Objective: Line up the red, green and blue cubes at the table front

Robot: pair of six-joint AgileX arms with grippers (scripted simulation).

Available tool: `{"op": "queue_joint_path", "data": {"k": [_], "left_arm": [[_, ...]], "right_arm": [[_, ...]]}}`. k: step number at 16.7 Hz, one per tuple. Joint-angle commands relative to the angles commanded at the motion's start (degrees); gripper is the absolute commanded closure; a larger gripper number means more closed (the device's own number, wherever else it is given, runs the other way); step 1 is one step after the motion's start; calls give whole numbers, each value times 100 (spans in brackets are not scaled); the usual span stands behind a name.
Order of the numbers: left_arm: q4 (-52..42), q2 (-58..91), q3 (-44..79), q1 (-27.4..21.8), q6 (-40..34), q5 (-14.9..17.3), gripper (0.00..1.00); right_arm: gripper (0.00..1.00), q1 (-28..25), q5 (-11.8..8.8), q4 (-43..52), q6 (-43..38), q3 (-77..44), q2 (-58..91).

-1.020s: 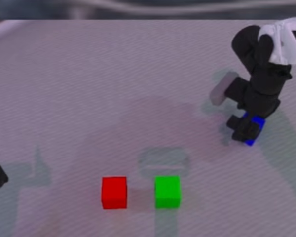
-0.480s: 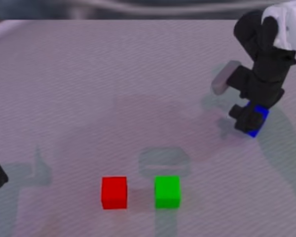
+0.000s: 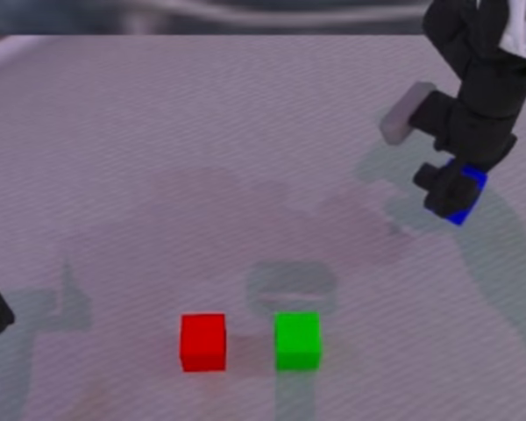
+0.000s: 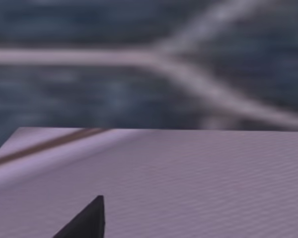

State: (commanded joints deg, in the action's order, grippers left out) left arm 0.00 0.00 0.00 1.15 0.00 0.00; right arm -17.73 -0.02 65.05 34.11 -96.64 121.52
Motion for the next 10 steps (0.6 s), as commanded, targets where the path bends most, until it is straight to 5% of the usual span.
{"op": "queue_joint_path", "data": {"k": [4, 10], "left_arm": [[0, 0, 0, 0, 0, 0, 0], [0, 0, 0, 0, 0, 0, 0]], "right_arm": [[100, -373, -5, -39, 205, 311, -281], [100, -1801, -25, -183, 952, 1567, -1376]]}}
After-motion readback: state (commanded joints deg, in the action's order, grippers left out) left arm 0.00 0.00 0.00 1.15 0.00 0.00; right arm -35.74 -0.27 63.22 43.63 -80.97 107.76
